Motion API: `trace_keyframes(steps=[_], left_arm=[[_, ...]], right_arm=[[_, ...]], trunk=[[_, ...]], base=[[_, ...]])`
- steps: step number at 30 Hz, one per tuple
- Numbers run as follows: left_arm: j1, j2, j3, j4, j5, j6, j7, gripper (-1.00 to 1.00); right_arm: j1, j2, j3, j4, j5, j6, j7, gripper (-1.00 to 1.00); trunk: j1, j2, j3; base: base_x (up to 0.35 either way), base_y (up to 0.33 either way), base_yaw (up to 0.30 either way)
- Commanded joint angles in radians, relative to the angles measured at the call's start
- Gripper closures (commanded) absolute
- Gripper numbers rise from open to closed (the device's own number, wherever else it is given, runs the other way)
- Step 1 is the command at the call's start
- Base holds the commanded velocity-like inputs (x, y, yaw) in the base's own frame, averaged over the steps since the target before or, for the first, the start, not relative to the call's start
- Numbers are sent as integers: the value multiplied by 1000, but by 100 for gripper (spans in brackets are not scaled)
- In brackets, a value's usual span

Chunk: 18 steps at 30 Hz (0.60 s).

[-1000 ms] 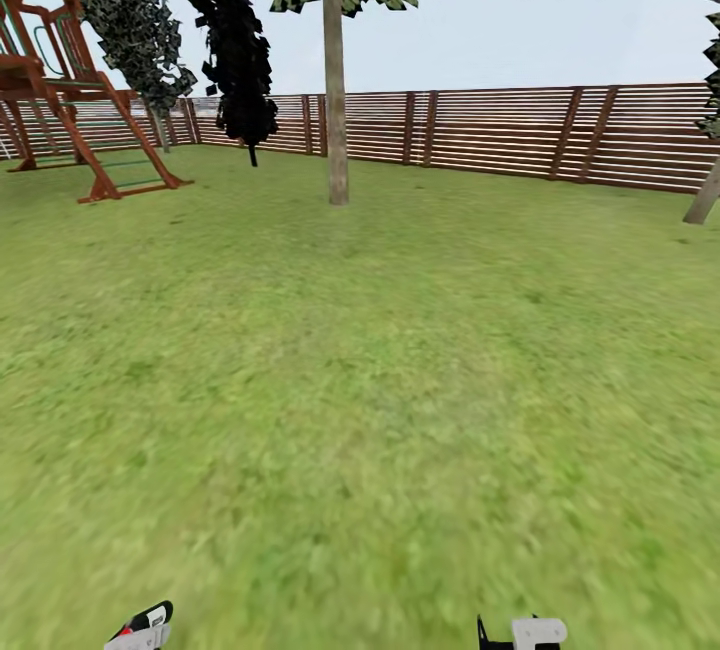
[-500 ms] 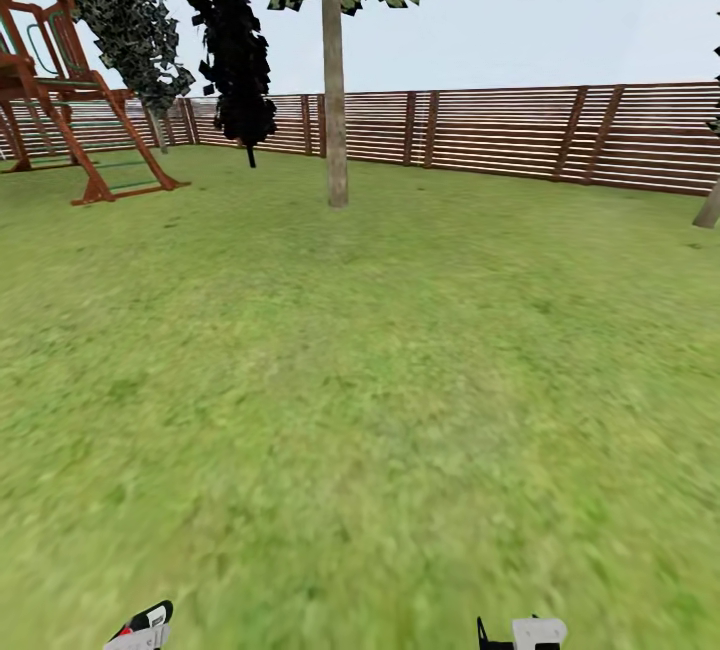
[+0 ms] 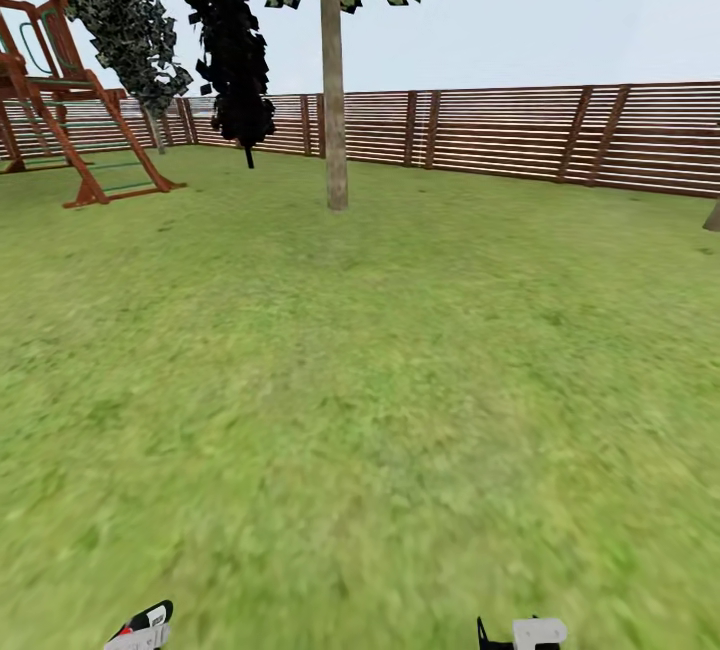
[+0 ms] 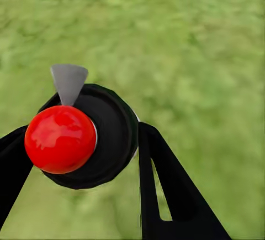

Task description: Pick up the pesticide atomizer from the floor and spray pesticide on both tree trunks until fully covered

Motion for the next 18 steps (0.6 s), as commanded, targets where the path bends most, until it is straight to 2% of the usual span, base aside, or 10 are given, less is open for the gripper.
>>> trace_keyframes(steps=[1,9,13,18], left_arm=[[-1,0,3,1,10,-2,-11,100],[-1,0,3,1,12,-2,-11,100],[0,1,3,-1,58,-3,-11,100],[-1,1,3,-1,65,-4,-13,100]], right_arm=[[0,0,9,0,-4,-2,-5,-100],[-1,0,9,0,-4,-2,-5,-100],[0,0,9,0,-4,-2,-5,-100],[0,0,9,0,-4,-2,-5,-100]], trunk=[[0,0,-1],[0,0,-1],[0,0,-1],[0,0,-1]], base=[[339,0,0],[339,0,0],[339,0,0],[339,0,0]])
